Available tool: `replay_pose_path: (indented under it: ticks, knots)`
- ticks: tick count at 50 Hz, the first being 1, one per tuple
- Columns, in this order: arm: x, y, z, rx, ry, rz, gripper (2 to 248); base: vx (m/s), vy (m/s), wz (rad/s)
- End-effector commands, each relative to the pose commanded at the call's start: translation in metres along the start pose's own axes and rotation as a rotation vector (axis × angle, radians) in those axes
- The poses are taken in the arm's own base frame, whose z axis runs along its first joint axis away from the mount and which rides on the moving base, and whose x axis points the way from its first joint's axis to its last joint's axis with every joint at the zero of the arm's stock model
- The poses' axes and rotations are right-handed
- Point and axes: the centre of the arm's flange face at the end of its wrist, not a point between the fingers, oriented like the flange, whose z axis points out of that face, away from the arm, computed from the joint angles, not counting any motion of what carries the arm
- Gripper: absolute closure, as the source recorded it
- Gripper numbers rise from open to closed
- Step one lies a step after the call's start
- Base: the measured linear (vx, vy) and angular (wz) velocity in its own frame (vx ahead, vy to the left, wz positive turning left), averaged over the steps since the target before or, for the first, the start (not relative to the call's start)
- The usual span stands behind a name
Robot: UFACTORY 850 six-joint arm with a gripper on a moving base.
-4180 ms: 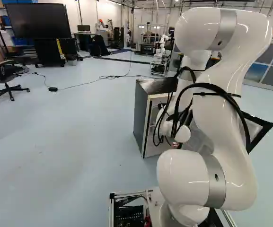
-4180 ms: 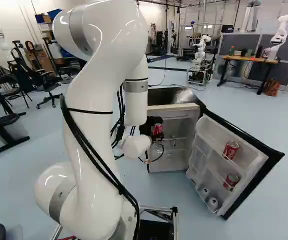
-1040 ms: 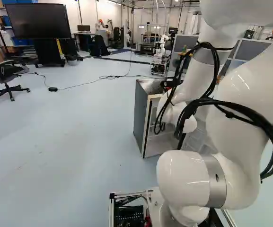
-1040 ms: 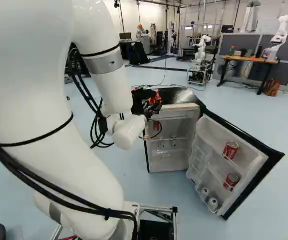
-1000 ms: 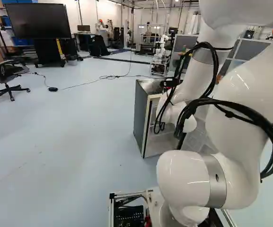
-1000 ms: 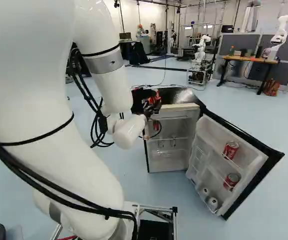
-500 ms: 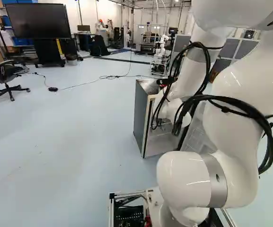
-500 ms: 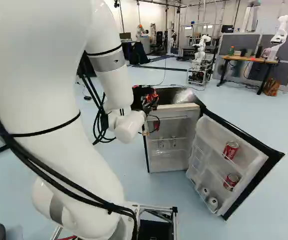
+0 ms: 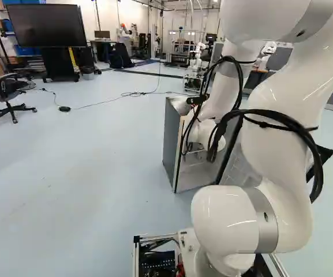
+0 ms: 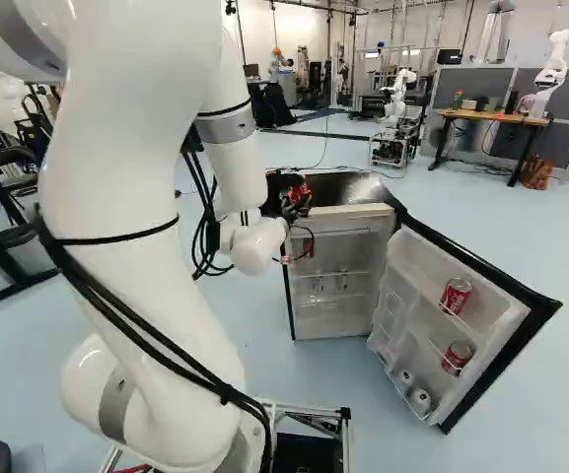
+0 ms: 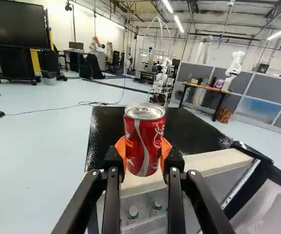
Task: Grab a drink from the fridge
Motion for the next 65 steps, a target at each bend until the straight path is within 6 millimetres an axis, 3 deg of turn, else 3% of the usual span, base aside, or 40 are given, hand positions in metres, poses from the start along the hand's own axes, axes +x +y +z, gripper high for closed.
replay_pose_path:
  ticks: [22,56,57,61,62,65]
  knots:
    - [-0.009,-0.005,0.041,-0.011,0.002,0.004,160,0.0,0.0,0.0]
    - [-0.014,-0.006,0.045,-0.01,-0.007,0.004,160,0.0,0.0,0.0]
    - [-0.014,-0.006,0.045,-0.01,-0.007,0.004,148,0.0,0.0,0.0]
    - [-0.014,-0.006,0.045,-0.01,-0.007,0.004,148,0.0,0.0,0.0]
    - [-0.014,-0.006,0.045,-0.01,-0.007,0.004,116,0.0,0.0,0.0]
    - [-0.014,-0.006,0.045,-0.01,-0.007,0.004,116,0.0,0.0,0.0]
